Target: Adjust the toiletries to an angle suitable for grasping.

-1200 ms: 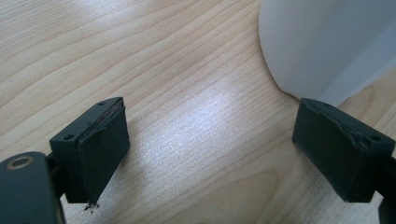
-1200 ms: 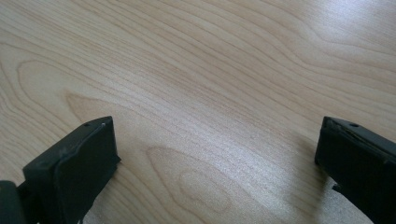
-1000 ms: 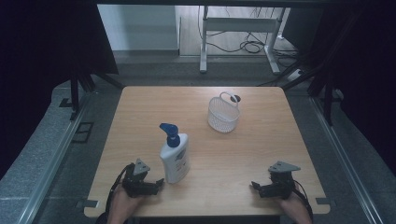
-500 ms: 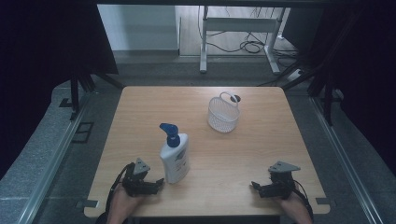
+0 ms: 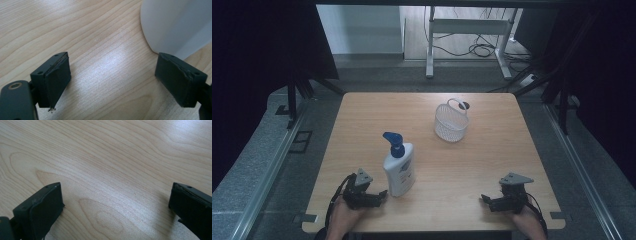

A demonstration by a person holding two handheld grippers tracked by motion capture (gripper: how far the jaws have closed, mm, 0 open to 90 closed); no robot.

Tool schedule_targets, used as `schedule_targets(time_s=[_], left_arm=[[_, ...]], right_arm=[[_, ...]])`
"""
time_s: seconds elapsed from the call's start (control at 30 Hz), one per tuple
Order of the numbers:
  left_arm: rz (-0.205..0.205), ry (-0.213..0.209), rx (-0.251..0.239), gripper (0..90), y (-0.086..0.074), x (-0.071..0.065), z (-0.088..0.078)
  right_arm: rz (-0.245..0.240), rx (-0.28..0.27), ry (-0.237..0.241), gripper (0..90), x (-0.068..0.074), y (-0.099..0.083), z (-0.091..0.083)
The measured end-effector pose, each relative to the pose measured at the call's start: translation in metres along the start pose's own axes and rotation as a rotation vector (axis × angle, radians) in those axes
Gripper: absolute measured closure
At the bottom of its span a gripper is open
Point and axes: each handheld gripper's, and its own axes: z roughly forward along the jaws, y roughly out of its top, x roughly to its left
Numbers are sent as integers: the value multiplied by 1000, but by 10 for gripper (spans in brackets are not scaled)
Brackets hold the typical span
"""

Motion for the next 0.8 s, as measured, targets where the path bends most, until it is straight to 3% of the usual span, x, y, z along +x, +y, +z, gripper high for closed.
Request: schedule_targets(time_s=[0.27, 0.4, 0.53, 0.57, 0.6, 0.63, 0.8], left_arm=[[-32, 20, -17, 194, 5, 3, -6], [-37, -9, -53, 200, 9, 5, -12], [-22, -7, -54, 304, 13, 3, -12], [-19, -6, -50, 400, 14, 2, -12], [-18, -9, -49, 400, 16, 2, -11], [-11, -21, -47, 482, 18, 0, -9], [11, -40, -34, 657, 22, -6, -5]], right_arm=[[0, 0, 0, 0, 0, 0, 0], [0, 0, 0, 0, 0, 0, 0], [0, 0, 0, 0, 0, 0, 0], [0, 0, 0, 0, 0, 0, 0], [0, 0, 0, 0, 0, 0, 0], [0, 0, 0, 0, 0, 0, 0], [0, 0, 0, 0, 0, 0, 0]])
